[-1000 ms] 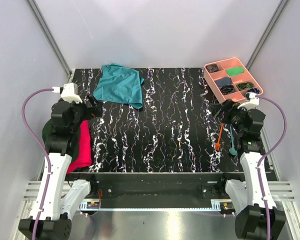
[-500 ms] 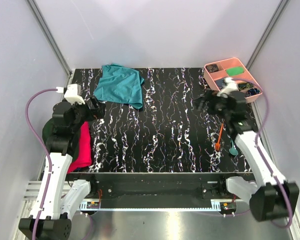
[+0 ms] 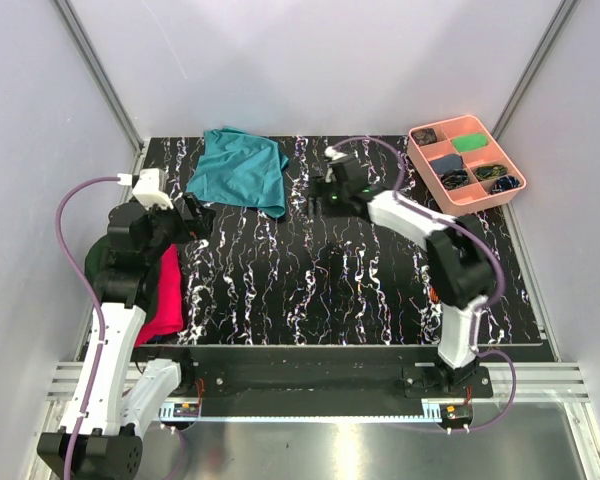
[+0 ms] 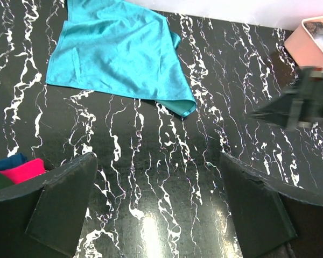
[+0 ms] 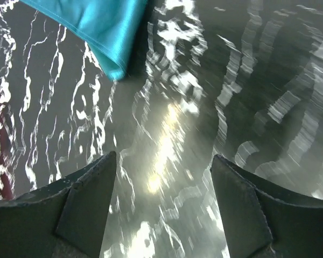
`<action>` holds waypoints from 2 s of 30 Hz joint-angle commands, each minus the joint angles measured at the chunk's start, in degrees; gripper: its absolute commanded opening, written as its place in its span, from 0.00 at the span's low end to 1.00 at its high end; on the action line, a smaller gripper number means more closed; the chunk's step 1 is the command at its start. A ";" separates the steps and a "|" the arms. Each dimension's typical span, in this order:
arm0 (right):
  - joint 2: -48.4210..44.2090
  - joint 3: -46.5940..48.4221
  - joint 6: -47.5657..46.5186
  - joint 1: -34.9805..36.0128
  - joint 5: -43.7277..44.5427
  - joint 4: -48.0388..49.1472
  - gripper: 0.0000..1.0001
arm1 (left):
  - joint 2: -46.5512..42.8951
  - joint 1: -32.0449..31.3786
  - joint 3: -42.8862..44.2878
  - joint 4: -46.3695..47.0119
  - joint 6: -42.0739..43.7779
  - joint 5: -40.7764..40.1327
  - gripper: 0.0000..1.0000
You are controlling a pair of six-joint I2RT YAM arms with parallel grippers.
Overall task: Fold the napkin, place the utensils inside, and roll it up
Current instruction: Move the napkin to the centre of the board
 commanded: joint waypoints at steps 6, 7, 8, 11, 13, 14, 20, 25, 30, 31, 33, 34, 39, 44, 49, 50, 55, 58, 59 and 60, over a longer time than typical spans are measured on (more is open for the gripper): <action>19.41 20.68 1.88 3.84 -0.99 -1.29 0.76 | 0.91 -0.20 0.65 2.69 -0.04 2.38 0.99; 20.47 21.73 2.14 3.84 -1.51 -1.29 0.76 | 0.91 -0.20 0.74 2.60 -0.04 2.37 0.99; 21.44 23.83 2.75 3.84 -2.04 -1.29 0.75 | 0.91 -0.20 0.82 2.42 -0.04 2.37 0.99; 25.13 27.70 4.07 3.93 -3.89 -1.29 0.73 | 1.26 -0.20 1.00 2.16 0.14 2.55 0.99; 27.60 29.38 4.52 4.01 -4.85 -1.29 0.72 | 1.61 -0.29 1.09 1.98 0.22 3.42 0.99; 28.30 30.78 4.95 4.01 -5.21 -1.37 0.69 | 1.61 -0.38 1.18 1.98 0.31 3.52 0.99; 32.43 34.65 6.62 4.10 -7.58 -1.46 0.60 | 1.96 -1.34 1.27 1.72 0.14 3.69 0.99; 34.55 37.21 7.50 4.10 -9.07 -1.46 0.05 | 2.05 -1.96 1.27 1.55 0.40 3.87 0.98; 29.29 31.96 6.37 4.01 -5.66 -1.29 0.00 | 2.66 -2.05 1.27 1.55 0.31 5.62 0.94; 27.71 28.02 5.32 4.01 -4.78 -1.29 0.00 | 2.84 -2.05 1.27 1.54 0.23 5.71 0.93; 22.00 23.17 4.26 4.10 -2.24 -1.29 0.00 | 3.19 -2.05 1.27 1.55 0.22 5.89 0.92; 19.98 18.02 3.47 4.01 -1.44 -1.20 0.00 | 3.19 -2.05 1.18 1.46 0.22 5.72 0.90; 6.70 1.82 2.06 4.10 2.60 -1.11 0.00 | 5.30 -3.10 1.35 -0.30 -0.21 2.73 0.77; -6.99 -16.11 3.11 4.10 6.12 -1.29 0.00 | 8.46 -9.15 -1.19 -1.53 -5.66 -0.69 0.70; -17.38 -27.45 4.60 4.01 9.47 -2.51 0.00 | 9.69 -16.02 -7.07 -0.66 -11.19 -10.63 0.70; -19.83 -28.26 4.78 4.01 9.38 -2.60 0.00 | 10.39 -16.37 -8.48 0.74 -11.98 -12.46 0.69; -25.21 -31.77 5.22 4.01 8.86 -3.39 0.00 | 13.99 -16.73 -15.87 5.93 -14.54 -14.94 0.65; -27.67 -32.92 5.75 4.01 8.06 -3.40 0.00 | 17.15 -16.72 -16.49 8.04 -14.54 -15.99 0.61; -28.55 -33.27 5.66 3.93 7.89 -3.48 0.00 | 17.95 -16.72 -16.40 8.83 -14.54 -15.91 0.60; -28.73 -33.45 5.75 4.01 7.80 -3.48 0.00 | 18.83 -16.81 -16.57 9.45 -14.80 -14.95 0.59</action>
